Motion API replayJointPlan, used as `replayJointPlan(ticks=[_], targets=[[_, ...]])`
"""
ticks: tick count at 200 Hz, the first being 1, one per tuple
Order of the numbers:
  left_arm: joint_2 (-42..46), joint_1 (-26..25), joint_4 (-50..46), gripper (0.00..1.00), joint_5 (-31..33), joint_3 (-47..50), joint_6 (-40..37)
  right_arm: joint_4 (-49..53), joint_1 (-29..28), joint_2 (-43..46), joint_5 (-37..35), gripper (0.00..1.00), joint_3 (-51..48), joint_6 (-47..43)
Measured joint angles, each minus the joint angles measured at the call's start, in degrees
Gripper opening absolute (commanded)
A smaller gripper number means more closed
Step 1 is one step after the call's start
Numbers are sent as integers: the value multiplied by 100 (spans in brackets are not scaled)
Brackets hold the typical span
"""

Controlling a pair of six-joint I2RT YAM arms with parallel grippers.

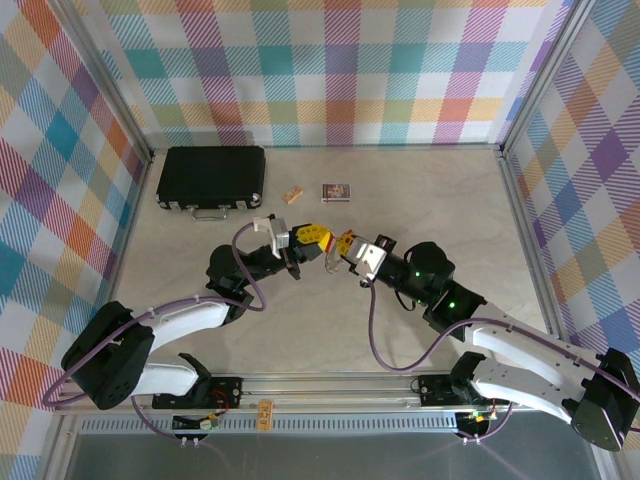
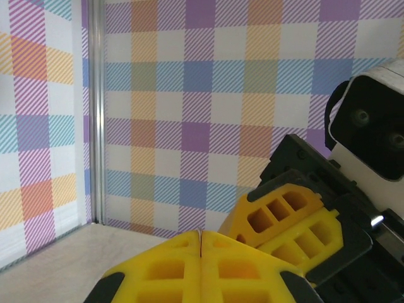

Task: Put the keys on the keyring

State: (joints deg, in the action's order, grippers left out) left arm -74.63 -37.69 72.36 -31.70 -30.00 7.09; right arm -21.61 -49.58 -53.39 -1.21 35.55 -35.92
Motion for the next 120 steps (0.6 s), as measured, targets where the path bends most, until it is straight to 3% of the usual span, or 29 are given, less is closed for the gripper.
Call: replayJointPlan(ticks=[73, 120], targets=[[13, 76, -46, 0, -35, 0, 17, -155, 55, -44, -476, 0, 13, 83], [485, 133, -190, 0, 221, 50, -214, -153, 201, -87, -800, 0, 131, 262]])
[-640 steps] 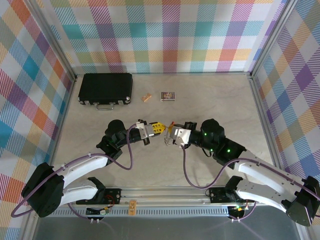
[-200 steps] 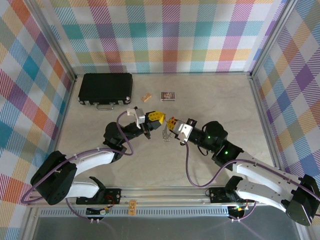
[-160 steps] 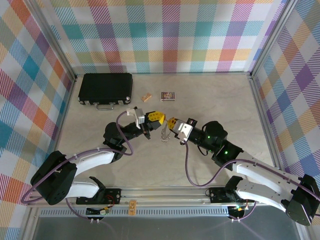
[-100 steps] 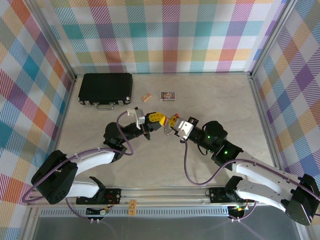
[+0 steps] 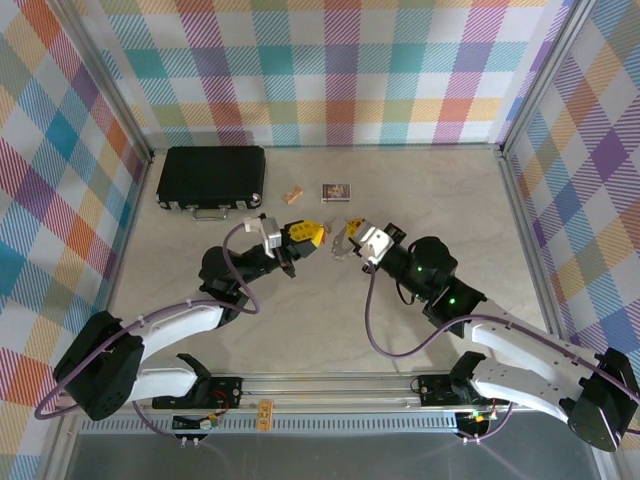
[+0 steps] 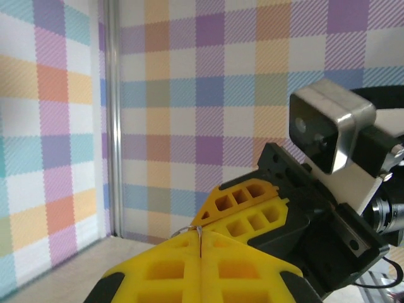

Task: Put the keys on the keyring

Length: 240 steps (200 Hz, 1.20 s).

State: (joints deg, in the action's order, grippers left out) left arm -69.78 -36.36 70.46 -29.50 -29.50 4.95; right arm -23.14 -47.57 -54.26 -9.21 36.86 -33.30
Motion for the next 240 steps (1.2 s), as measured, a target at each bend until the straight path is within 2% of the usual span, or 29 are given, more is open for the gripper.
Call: replayJointPlan(ticks=[37, 111, 240], targets=[[87, 20, -354, 0, -184, -173, -63, 7, 4, 17, 162, 0, 0, 11], [-671, 20, -393, 0, -898, -614, 863, 2, 4, 42, 739, 0, 0, 33], [-726, 26, -433, 0, -831, -634, 977, -85, 31, 79, 861, 0, 0, 142]])
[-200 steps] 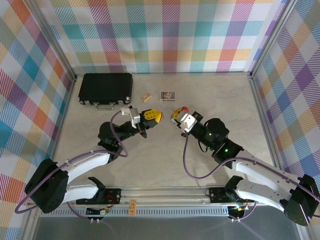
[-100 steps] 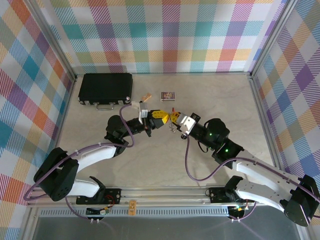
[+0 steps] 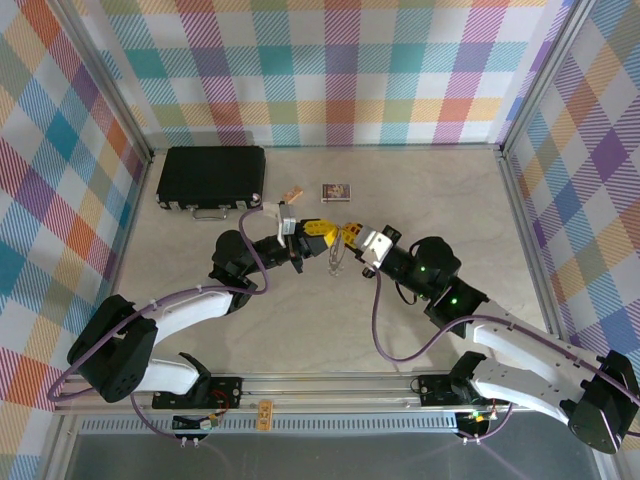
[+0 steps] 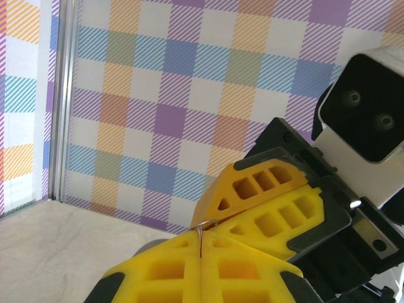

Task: Put the keys on the keyring

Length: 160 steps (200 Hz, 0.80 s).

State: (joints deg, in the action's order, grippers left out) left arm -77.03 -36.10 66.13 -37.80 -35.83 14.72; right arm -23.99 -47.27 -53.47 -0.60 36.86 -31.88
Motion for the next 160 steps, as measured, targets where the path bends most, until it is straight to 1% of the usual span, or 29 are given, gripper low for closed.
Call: replayJointPlan(ticks=[39, 160], targets=[[0, 0, -11, 0, 96, 0, -81, -44, 2, 61, 55, 0, 0, 39], [0, 0, 302, 0, 17, 90, -83, -20, 7, -7, 175, 0, 11, 153]])
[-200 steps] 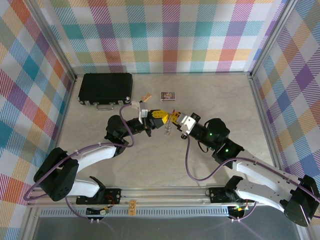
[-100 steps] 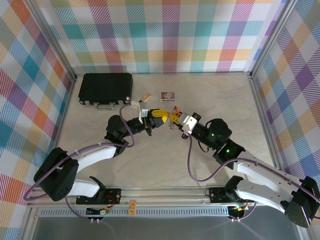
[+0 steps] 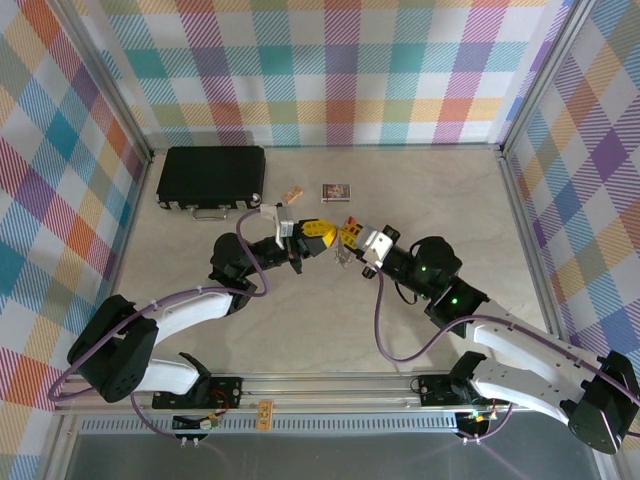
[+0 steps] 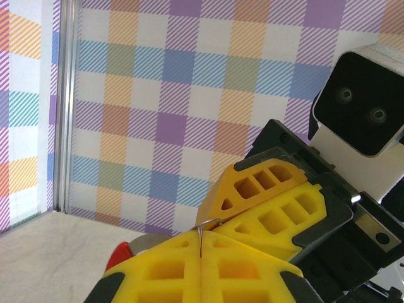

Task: Put the keys on the keyring

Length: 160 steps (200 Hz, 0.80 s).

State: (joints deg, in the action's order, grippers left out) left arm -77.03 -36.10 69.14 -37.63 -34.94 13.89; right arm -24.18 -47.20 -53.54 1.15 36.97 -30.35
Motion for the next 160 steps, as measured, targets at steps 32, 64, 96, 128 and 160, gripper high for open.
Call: replayJointPlan(ticks=[32, 64, 96, 128, 160], targets=[[7, 0, 0, 0, 42, 28, 0, 24, 0, -2, 4, 0, 0, 0], [28, -2, -13, 0, 131, 42, 0, 24, 15, -2, 70, 0, 0, 22], [85, -2, -24, 0, 229, 101, -7, 68, 33, -4, 153, 0, 0, 103], [181, -2, -153, 0, 310, 101, -70, 85, 39, -4, 197, 0, 0, 127], [190, 37, -212, 0, 629, 103, -133, 188, -4, 0, 450, 0, 0, 127]])
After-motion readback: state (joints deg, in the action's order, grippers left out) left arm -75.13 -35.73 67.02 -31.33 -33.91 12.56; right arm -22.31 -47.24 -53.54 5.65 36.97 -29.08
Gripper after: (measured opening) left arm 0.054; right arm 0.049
